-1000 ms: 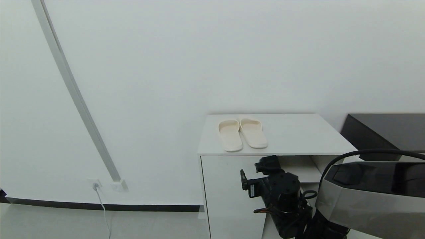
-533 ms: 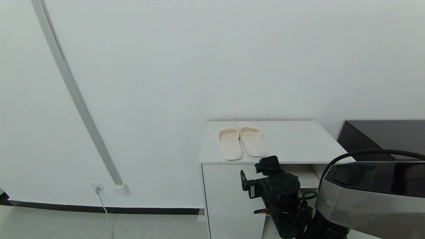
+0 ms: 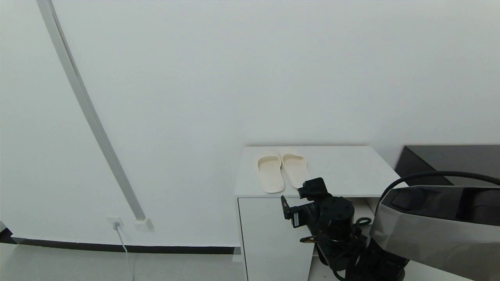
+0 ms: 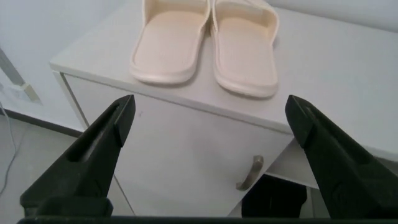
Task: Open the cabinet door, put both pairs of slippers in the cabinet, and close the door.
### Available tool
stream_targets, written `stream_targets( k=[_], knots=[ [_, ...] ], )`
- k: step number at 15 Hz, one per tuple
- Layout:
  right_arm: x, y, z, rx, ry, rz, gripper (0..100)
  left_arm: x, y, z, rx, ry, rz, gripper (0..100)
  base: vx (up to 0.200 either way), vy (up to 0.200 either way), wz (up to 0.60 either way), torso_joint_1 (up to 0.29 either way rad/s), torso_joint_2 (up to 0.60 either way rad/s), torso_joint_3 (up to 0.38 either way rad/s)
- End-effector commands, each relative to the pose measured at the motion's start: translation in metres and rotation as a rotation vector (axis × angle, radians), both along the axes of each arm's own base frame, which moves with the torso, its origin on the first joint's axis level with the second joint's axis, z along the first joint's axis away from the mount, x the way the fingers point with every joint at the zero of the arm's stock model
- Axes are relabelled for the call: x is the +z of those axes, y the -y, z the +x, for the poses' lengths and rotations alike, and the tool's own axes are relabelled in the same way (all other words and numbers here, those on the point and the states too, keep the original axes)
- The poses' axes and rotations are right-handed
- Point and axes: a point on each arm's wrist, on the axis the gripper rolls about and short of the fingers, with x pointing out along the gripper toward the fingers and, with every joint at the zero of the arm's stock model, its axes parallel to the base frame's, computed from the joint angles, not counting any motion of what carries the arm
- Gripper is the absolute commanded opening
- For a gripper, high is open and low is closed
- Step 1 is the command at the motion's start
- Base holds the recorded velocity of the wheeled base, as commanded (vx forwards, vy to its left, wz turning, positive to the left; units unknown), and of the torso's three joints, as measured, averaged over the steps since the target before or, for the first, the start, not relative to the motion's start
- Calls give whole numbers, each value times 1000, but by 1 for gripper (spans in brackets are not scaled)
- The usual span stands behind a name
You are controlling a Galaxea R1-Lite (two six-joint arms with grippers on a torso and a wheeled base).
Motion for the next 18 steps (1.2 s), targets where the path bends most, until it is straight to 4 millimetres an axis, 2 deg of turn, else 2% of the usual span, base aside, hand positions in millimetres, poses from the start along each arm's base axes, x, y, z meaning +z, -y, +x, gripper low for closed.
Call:
stream_targets(
  k=[1,5,8,12,16,18],
  knots=[
    [29,-7,22,-1,28,23,100,0,0,0,-1,-1,0,0,0,0,0,0,0,0],
    [101,-23,33,-10,-129,95,100,0,0,0,-1,-1,2,0,0,0,0,0,0,0],
    [118,-29,28,-10,-189,121,100,0,0,0,-1,-1,2,0,0,0,0,0,0,0],
    [108,-29,26,-12,-213,100,100,0,0,0,-2,-1,-1,0,0,0,0,0,0,0],
    [87,-25,21,-20,-258,60,100,0,0,0,-2,-1,-1,0,200,0,0,-6,-5,7],
    [70,-25,22,-19,-255,64,100,0,0,0,-2,-1,-1,0,200,0,0,7,5,2]
  ],
)
